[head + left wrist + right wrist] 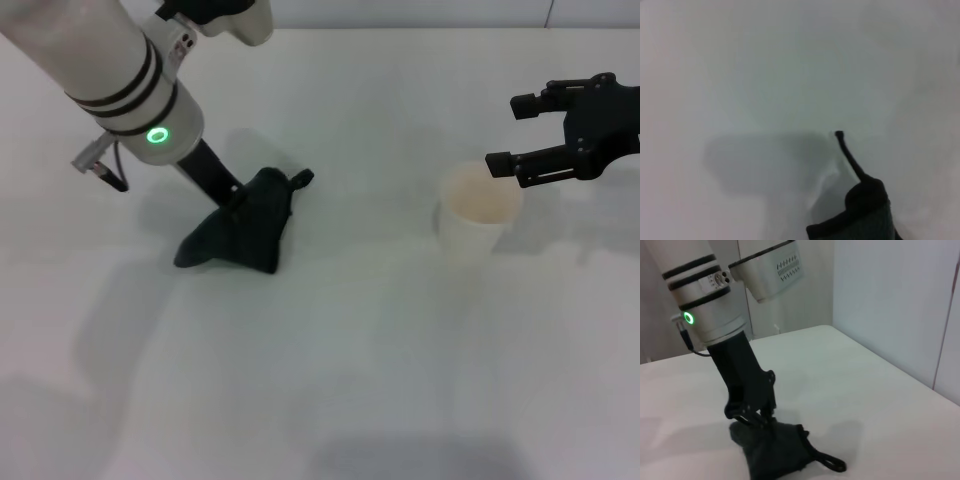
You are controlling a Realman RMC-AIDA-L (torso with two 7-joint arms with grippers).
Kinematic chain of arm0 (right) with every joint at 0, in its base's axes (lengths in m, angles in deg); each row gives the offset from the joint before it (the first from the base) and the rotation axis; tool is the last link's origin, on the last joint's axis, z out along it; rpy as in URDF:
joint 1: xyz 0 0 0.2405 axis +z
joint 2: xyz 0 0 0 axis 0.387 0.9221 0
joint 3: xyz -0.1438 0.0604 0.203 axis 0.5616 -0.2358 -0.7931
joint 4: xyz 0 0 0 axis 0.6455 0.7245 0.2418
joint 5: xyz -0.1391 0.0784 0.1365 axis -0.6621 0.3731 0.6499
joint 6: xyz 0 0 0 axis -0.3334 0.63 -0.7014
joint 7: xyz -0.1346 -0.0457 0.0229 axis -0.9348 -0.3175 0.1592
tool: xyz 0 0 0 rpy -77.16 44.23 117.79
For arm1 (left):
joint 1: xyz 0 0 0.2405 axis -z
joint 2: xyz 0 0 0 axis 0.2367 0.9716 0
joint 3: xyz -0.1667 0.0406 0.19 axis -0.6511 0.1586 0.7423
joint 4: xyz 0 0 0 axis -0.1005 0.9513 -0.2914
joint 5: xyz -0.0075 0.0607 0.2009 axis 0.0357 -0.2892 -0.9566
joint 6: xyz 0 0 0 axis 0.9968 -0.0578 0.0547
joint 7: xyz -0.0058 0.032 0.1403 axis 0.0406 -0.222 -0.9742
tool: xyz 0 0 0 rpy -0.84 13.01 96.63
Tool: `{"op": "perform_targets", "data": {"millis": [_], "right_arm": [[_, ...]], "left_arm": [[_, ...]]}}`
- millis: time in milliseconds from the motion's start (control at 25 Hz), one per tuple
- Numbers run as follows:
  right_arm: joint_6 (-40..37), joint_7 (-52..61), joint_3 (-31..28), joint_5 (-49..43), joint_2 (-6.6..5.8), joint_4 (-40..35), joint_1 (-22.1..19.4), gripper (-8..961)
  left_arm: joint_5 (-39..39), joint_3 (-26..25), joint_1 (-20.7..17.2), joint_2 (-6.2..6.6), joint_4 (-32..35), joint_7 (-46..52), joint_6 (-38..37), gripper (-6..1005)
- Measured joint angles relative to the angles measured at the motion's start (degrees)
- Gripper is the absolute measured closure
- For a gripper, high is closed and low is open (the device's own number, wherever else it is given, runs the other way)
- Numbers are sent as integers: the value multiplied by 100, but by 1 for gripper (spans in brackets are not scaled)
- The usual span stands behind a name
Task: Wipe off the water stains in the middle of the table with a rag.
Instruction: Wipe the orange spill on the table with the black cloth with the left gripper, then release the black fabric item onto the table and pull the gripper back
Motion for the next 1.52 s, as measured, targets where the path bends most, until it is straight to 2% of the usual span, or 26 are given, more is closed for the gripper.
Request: {"op": "perform_targets", "data": {"millis": [200, 360, 680, 1080, 1360, 1520], "right_arm": [[-20, 19, 0, 0, -4, -10, -2, 108], [-24, 30, 0, 0, 1, -12, -3, 108], [-25, 17, 0, 0, 25, -14, -4, 108], [-26, 6, 0, 0, 27, -14, 5, 108], [-32, 6, 0, 6, 19, -13, 6, 108], [-33, 5, 1, 9, 10, -13, 6, 108]], "left_arm": [[-519, -405, 7, 13, 357, 150, -571, 900], [-786, -674, -13, 16, 404, 176, -738, 896], [-888, -543, -64, 14, -180, 124, -644, 888], [-891, -534, -82, 16, -138, 228, -557, 877], [-897, -507, -57, 15, -104, 229, -540, 494], [-897, -483, -123, -2, 180, 229, -585, 312]]}}
